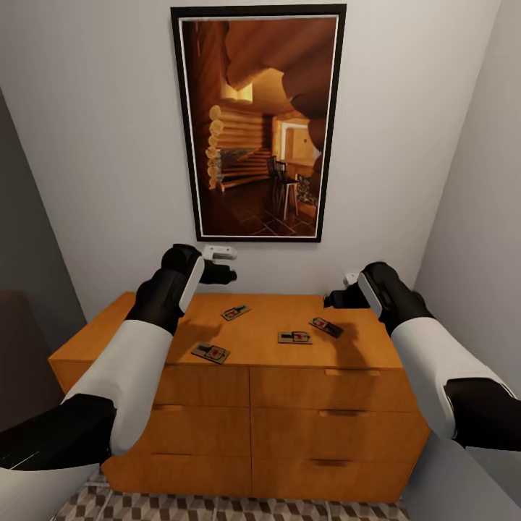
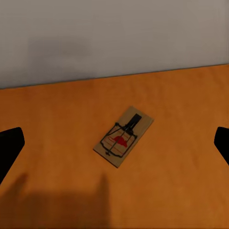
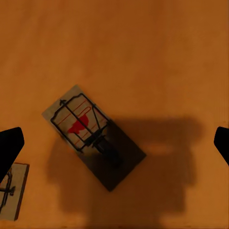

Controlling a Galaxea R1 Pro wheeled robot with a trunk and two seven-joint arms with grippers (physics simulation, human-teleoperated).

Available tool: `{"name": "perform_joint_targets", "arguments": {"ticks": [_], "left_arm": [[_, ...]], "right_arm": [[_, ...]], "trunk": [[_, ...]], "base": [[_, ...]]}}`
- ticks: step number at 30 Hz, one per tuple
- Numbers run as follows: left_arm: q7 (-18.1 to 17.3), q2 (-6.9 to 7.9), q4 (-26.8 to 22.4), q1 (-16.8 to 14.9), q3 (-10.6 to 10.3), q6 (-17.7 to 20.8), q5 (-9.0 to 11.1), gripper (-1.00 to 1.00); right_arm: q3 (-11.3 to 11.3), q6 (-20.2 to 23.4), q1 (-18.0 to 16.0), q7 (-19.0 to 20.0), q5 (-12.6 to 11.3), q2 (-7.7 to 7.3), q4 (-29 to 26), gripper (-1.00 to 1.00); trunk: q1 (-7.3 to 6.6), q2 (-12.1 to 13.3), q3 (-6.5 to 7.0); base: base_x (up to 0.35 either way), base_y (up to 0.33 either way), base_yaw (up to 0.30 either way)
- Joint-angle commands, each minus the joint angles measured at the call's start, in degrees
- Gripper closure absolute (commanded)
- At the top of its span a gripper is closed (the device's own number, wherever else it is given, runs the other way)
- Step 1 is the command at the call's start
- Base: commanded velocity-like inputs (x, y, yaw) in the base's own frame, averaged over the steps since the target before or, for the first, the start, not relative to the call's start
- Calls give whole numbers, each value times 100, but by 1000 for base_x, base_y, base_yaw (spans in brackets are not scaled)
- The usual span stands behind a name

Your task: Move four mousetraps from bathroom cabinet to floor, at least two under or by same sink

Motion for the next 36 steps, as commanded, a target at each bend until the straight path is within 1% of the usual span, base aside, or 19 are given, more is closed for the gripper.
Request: {"name": "perform_joint_targets", "arguments": {"ticks": [1,4,6,13,16,22,26,28,30,36], "left_arm": [[-3,0,11,-4,-3,22,-2,-100],[-3,0,33,-4,-3,21,-2,-100],[-3,0,47,-4,-3,21,-2,-100],[-4,-3,59,-4,-3,20,-2,-100],[-3,-2,58,-4,-3,20,-1,-100],[-4,-4,61,-4,-3,20,4,-100],[-3,-4,62,-4,-3,20,5,-100],[-3,-2,62,-4,-3,20,6,-100],[-3,-1,58,-5,-3,20,0,-100],[-3,0,55,-3,-3,20,-2,-100]], "right_arm": [[36,21,-5,3,-23,-9,66,-100],[53,21,-5,4,-22,-9,203,-100],[114,21,-5,5,-21,-6,326,-100],[589,21,-5,39,-60,5,560,-100],[723,21,-5,63,-76,6,590,-100],[846,21,-5,182,-86,4,609,-100],[883,21,-5,290,-88,-6,612,-100],[903,21,-5,361,-89,-16,612,-100],[975,21,-5,486,-86,-41,580,-100],[1107,21,-5,535,-83,-62,545,-100]], "trunk": [[0,-4,-7],[0,-4,-7],[0,-4,-7],[0,-4,-7],[0,-4,-7],[0,-4,-7],[0,-4,-7],[0,-4,-7],[0,-4,-7],[0,-4,-7]], "base": [[0,0,0],[0,0,0],[0,0,0],[0,0,0],[0,0,0],[0,0,0],[0,0,0],[0,0,0],[0,0,0],[0,0,0]]}}
